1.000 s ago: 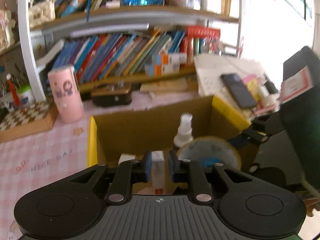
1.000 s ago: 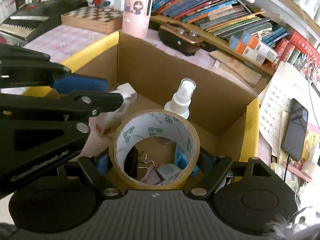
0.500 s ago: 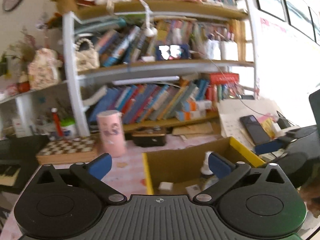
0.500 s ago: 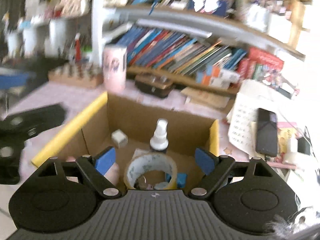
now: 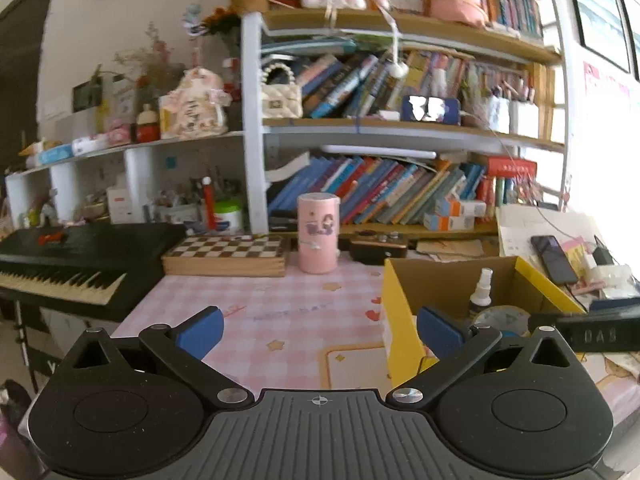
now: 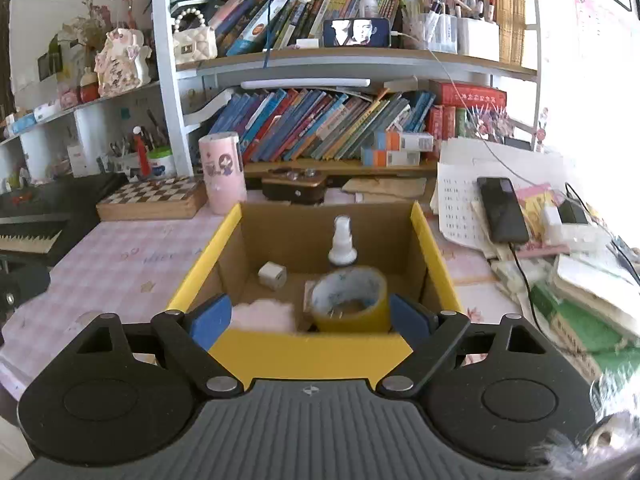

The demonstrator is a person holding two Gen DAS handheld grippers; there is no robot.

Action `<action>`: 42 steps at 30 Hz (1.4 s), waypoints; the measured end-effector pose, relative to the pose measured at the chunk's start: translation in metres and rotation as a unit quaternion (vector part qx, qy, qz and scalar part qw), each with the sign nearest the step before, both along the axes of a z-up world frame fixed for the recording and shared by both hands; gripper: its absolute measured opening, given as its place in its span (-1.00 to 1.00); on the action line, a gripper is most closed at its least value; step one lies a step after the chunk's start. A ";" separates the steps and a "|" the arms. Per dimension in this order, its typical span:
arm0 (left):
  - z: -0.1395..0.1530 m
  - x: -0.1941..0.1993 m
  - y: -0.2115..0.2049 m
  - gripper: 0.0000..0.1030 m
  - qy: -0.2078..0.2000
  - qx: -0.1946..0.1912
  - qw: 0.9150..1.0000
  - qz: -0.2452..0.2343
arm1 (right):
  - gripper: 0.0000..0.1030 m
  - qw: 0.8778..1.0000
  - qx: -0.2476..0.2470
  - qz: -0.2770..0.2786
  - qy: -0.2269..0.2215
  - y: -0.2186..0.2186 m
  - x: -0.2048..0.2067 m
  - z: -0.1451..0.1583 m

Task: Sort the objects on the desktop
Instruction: 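Raise both open tools out of the yellow box and back away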

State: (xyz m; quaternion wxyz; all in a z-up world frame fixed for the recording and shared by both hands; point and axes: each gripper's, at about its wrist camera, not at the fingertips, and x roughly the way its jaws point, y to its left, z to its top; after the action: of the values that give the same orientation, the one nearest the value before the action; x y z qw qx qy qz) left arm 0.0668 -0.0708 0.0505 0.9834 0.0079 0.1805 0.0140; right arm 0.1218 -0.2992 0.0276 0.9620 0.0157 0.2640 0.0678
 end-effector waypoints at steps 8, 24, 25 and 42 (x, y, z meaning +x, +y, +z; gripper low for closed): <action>-0.015 -0.039 0.016 1.00 0.027 0.007 1.000 0.008 | 0.69 1.000 -0.015 -0.016 -0.010 0.031 -0.058 -0.012; -0.032 -0.100 0.041 1.00 0.062 0.036 0.997 -0.002 | 0.80 0.999 -0.028 -0.003 0.022 0.082 -0.138 -0.033; -0.033 -0.102 0.043 1.00 0.066 0.036 0.997 -0.004 | 0.82 0.999 -0.028 -0.003 0.025 0.084 -0.140 -0.034; -0.043 -0.118 0.058 1.00 0.091 0.025 0.995 0.006 | 0.93 0.999 -0.018 -0.006 0.051 0.095 -0.166 -0.041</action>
State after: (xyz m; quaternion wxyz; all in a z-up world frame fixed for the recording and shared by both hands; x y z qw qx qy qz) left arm -0.0514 -0.0124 0.0077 0.9622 0.0328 0.2692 0.0242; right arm -0.0439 -0.2043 -0.0132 0.9477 0.0037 0.3140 0.0564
